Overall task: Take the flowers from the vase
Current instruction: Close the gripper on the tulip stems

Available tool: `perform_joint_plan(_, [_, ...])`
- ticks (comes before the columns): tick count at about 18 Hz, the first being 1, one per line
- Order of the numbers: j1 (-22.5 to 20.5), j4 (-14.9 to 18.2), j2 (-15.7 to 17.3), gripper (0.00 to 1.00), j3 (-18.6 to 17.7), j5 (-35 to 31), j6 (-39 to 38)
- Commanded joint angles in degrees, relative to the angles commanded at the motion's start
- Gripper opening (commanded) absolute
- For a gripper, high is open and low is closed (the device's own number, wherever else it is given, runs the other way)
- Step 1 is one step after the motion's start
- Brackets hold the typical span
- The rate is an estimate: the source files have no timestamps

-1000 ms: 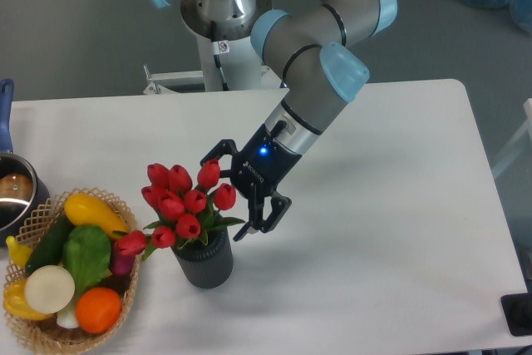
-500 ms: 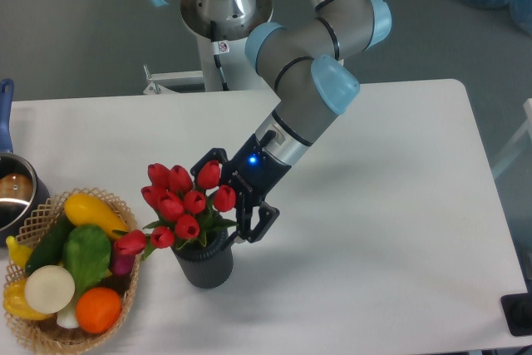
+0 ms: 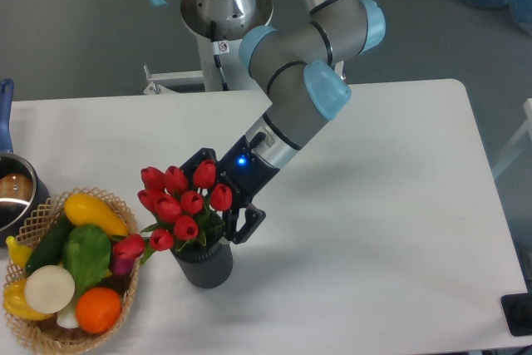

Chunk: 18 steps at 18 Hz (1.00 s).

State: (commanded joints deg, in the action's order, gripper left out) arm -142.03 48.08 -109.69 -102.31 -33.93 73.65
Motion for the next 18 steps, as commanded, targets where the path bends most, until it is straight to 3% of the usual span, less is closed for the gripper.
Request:
perform_joint_plan(2, [-0.17, 0.00, -0.09, 0.98, 0.00, 0.70, 1.58])
perform_joint_plan(5, [-0.70, -0.09, -0.09, 0.82, -0.09, 1.58, 2.11])
perform_joint_plan(6, [-0.96, -0.09, -0.09, 0.75, -0.17, 1.58, 2.29])
perform_joint_plan(8, [-1.05, -0.09, -0.09, 0.47, -0.26, 1.58, 3.07])
perform_joint_plan(18, [-2.46, 0.09, -0.09, 0.45, -0.53, 6.15, 5.01])
